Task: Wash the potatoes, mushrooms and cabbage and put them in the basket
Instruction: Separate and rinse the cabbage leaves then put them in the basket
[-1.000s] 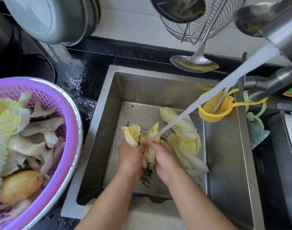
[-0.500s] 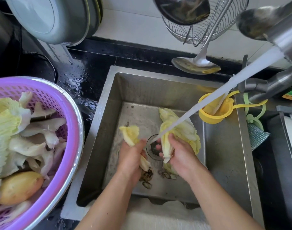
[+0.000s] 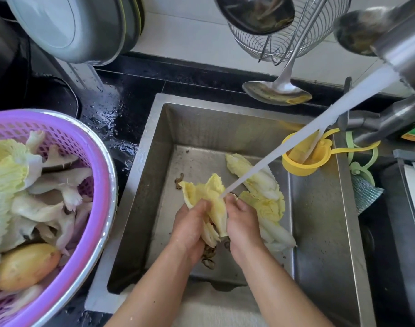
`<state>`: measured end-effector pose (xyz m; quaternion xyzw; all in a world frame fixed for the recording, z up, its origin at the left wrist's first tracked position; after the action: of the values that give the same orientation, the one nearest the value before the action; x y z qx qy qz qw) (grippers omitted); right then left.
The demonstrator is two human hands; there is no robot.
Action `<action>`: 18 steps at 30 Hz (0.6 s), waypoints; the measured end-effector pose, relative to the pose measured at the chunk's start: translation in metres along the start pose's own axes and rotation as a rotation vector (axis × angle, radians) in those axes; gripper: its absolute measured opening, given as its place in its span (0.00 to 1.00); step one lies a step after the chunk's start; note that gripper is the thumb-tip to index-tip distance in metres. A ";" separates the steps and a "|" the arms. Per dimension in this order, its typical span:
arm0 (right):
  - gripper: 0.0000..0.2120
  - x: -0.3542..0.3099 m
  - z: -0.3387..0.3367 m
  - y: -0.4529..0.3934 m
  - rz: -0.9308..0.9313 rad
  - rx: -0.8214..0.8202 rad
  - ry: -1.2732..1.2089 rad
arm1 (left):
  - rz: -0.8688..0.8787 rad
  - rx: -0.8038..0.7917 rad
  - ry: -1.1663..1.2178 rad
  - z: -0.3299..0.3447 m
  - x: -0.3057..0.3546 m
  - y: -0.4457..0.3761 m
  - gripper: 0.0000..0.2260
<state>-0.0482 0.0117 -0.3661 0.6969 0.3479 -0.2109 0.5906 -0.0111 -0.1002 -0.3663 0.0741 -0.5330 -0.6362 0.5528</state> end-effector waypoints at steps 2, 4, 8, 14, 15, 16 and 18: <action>0.17 0.001 -0.007 -0.003 -0.030 0.141 0.135 | 0.039 0.017 -0.052 -0.001 0.001 0.000 0.09; 0.17 -0.003 -0.009 -0.003 -0.087 0.202 0.304 | 0.049 -0.051 -0.067 0.004 0.000 0.001 0.10; 0.11 0.000 0.005 -0.004 0.002 0.023 0.361 | 0.073 -0.057 -0.137 0.005 0.002 0.002 0.13; 0.11 0.011 0.011 0.002 0.300 -0.234 0.055 | 0.219 0.090 -0.302 0.000 0.010 0.000 0.09; 0.10 0.012 0.008 0.000 0.283 -0.183 0.075 | 0.270 0.128 -0.377 -0.002 0.014 0.000 0.09; 0.10 0.014 0.004 -0.003 0.252 -0.100 0.103 | 0.315 0.169 -0.436 -0.003 0.017 0.000 0.09; 0.08 0.012 -0.002 -0.006 0.157 0.071 0.192 | 0.335 0.212 -0.458 -0.005 0.020 0.000 0.09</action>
<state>-0.0446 0.0165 -0.3781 0.7594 0.3395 -0.1086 0.5444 -0.0150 -0.1190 -0.3586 -0.1029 -0.7119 -0.4771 0.5049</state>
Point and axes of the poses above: each hand's wrist, its own y-axis away from the middle knuckle, its own z-axis out of the palm, x = y × z, the point moved 6 cm from there along -y, towards the middle knuckle, and after that the axes turned 12 degrees about y, right-handed, at the moved point
